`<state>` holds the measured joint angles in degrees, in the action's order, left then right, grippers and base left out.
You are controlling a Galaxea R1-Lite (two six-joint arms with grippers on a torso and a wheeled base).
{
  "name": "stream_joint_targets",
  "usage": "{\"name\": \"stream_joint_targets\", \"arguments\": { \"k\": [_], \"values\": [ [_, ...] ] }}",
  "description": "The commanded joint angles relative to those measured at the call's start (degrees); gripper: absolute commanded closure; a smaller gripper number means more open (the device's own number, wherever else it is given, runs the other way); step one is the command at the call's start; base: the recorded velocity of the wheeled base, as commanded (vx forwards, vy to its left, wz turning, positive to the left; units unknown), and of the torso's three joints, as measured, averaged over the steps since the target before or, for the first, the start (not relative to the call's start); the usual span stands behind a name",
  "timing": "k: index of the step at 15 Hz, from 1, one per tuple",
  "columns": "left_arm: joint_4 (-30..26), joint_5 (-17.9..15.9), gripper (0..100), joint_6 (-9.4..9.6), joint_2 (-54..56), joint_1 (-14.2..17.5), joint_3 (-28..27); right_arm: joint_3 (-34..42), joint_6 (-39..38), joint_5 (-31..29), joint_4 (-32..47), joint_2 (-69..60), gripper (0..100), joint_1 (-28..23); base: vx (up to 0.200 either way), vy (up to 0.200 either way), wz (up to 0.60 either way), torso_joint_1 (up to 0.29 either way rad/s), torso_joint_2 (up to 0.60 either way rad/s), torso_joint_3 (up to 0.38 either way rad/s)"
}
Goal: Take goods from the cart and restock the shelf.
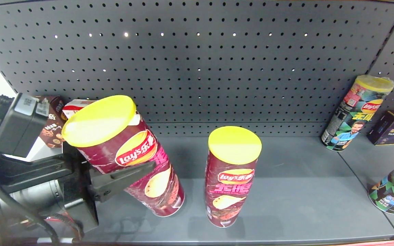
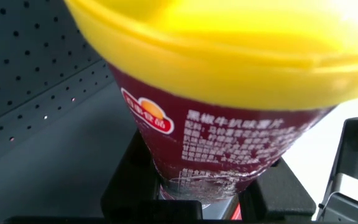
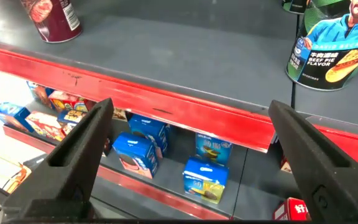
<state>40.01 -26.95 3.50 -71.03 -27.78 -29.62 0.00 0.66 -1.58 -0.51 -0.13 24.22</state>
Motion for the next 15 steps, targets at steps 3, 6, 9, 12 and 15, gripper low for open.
{"name": "stream_joint_targets", "arguments": {
  "k": [3, 6, 9, 12, 15],
  "values": [
    [-2.4, 0.0, 100, 0.19, -5.1, -1.6, -7.4, 0.0, 0.0, 0.0, 0.0, 0.1, 0, 0.0, 0.000, 0.000, 0.00, 0.000, 0.00, 0.000],
    [-12.6, -1.6, 100, 0.37, -5.6, -1.5, -14.1, 0.0, 0.0, 0.0, 0.0, 0.1, 0, 0.0, 0.000, 0.000, 0.00, 0.000, 0.00, 0.000],
    [-23.8, -1.3, 100, 6.52, -7.6, -0.6, -20.2, 0.0, 0.0, 0.0, 0.0, 0.1, 0, 0.0, 0.000, 0.000, 0.00, 0.000, 0.00, 0.000],
    [-29.4, -0.7, 100, 8.01, -10.5, -1.0, -24.9, 0.0, 0.0, 0.0, 0.0, 0.1, 0, 0.0, 0.000, 0.000, 0.00, 0.000, 0.00, 0.000],
    [-29.6, -0.7, 100, 11.09, -15.3, -0.9, -28.8, 0.0, 0.0, 0.0, 0.0, 0.1, 0, 0.0, 0.000, 0.000, 0.00, 0.000, 0.00, 0.000]
  ]
}}
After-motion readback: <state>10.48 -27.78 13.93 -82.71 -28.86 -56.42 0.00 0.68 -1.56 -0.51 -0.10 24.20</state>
